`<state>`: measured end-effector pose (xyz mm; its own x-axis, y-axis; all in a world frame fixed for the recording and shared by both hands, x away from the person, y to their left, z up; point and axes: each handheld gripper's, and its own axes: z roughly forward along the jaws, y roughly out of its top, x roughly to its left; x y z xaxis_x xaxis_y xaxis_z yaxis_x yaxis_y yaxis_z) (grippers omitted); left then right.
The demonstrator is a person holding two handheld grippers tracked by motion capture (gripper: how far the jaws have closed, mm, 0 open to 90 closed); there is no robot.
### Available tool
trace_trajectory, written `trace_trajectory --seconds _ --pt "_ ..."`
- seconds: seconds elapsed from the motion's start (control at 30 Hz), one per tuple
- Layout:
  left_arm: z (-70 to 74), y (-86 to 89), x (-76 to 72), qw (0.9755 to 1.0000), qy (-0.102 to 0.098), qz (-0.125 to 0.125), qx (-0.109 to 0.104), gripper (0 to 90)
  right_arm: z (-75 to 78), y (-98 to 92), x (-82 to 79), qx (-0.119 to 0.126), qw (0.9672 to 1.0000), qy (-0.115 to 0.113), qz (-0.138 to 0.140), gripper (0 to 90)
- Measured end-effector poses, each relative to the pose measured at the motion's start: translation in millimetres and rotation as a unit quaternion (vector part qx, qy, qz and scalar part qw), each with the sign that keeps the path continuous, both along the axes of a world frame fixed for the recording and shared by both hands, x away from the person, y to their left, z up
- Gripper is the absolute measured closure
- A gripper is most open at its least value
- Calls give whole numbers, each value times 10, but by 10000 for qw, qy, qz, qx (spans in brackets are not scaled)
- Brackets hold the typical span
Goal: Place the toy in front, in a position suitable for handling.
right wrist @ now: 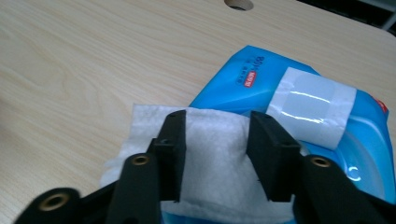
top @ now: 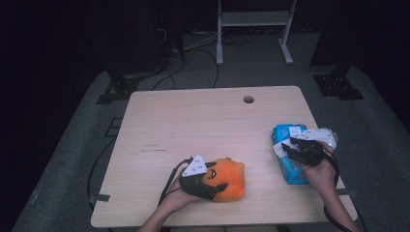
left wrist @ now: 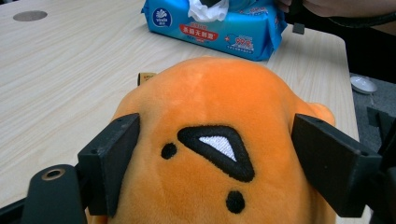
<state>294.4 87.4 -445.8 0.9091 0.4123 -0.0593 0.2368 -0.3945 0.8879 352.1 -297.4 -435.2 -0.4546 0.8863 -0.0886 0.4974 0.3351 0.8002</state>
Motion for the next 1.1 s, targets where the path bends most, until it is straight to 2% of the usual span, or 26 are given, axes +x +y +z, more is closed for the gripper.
trace_trajectory --seconds 0.03,0.07,0.13,0.17,0.2,0.23,0.27,0.3,0.33,0.43,0.47,0.67,0.97,1.03,1.1 --pt "0 0 0 10000 0 0 0 173 0 0 0 0 10000 0 0 597" --pt "-2 7 4 10000 5 -14 -6 173 5 -38 3 65 9999 19 -95 686" --pt "0 8 5 10000 -5 -39 7 171 5 -81 8 182 9997 62 -155 753" --pt "0 8 5 10000 -5 -39 7 171 5 -81 8 182 9997 62 -155 753" --pt "-4 11 8 10000 -5 -37 -5 170 9 -126 14 372 9990 156 -193 796" --pt "-4 11 8 10000 -5 -37 -5 170 9 -126 14 372 9990 156 -193 796" --pt "-6 12 10 10000 -6 -40 -16 170 14 -162 16 504 9982 211 -228 831" --pt "-7 13 12 10000 -5 -45 -18 170 14 -162 16 504 9982 211 -228 831" --pt "-7 13 11 10000 -10 -44 -15 168 28 -185 14 632 9974 254 -246 846" --pt "-9 12 8 10000 -27 -40 -10 160 57 -206 3 738 9967 236 -240 851" --pt "-13 9 7 10000 -25 -33 -12 155 96 -225 -19 869 9958 201 -226 855" --pt "-31 9 19 10000 -42 -36 -66 135 200 -296 -83 1170 9929 157 -130 858" --pt "-44 13 19 9999 -74 -44 -94 121 341 -310 -172 1346 9909 51 10 864" --pt "-46 15 18 9999 -86 -51 -95 120 455 -302 -239 1395 9901 -99 95 865" --pt "-49 14 19 9999 -89 -53 -103 116 486 -303 -256 1425 9896 -137 117 866"
